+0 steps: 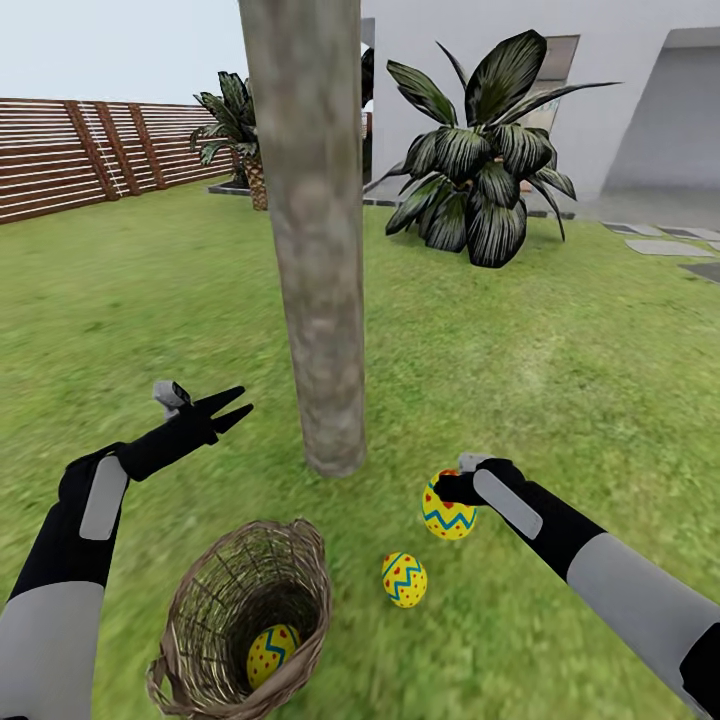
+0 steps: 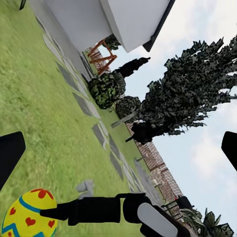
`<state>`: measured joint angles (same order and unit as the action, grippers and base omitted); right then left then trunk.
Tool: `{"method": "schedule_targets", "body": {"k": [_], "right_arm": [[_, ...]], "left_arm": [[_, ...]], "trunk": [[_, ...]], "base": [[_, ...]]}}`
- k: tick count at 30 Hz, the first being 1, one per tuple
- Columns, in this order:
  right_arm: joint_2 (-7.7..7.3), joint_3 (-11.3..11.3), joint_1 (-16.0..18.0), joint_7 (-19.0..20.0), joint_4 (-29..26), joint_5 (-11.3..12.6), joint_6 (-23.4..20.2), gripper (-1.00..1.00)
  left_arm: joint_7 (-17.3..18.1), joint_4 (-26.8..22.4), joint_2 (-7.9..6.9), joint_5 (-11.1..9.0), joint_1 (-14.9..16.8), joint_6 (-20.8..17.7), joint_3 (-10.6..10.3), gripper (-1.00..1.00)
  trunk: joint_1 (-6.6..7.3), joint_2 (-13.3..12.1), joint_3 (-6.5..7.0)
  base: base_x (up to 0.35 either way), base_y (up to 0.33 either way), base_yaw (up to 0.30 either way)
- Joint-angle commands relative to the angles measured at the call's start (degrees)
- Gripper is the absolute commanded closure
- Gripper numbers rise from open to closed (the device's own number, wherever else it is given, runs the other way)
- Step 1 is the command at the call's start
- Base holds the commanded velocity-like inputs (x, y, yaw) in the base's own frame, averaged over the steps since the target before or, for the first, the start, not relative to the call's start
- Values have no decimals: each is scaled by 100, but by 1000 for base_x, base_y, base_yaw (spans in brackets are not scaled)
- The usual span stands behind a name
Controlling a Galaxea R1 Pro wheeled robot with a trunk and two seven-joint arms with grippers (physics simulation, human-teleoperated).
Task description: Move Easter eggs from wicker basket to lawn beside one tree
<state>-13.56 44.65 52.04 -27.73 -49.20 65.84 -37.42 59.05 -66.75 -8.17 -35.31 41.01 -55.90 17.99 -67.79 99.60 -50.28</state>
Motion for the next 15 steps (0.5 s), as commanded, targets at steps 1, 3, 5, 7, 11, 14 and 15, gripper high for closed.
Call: {"method": "schedule_targets", "body": {"k": [1, 3, 5, 7, 11, 14, 15], "right_arm": [[-6, 26, 8, -57, -10, 60, 7, 100], [-6, 26, 8, -57, 1, 60, 7, 100], [-6, 26, 8, -61, 5, 58, 8, 100], [-6, 26, 8, -61, 12, 58, 17, 100], [16, 28, 8, -58, 103, 54, 39, 100], [29, 31, 8, -67, 148, 52, 42, 100], [45, 32, 9, -72, 224, 27, 42, 100]], "left_arm": [[23, 7, 0, -4, 2, -26, 3, -100], [37, 3, -1, -17, -3, -26, 3, -100], [26, -10, 1, -19, -5, -26, 3, -100], [13, -7, 7, -20, -5, -26, 3, -100], [41, -43, -1, -28, -5, -75, 15, -100], [46, -51, -2, -36, -5, -95, 20, -100], [51, -83, -3, -37, -5, -105, 18, -100]], "trunk": [[0, 2, -5], [-22, 43, -23], [-65, 123, -59], [-109, 203, -95], [-197, 363, -166], [-263, 484, -220], [-285, 524, -238]], "base": [[0, 0, 0], [0, 0, 0], [0, 0, 0], [0, 0, 0], [0, 0, 0], [0, 0, 0], [0, 0, 0]]}}
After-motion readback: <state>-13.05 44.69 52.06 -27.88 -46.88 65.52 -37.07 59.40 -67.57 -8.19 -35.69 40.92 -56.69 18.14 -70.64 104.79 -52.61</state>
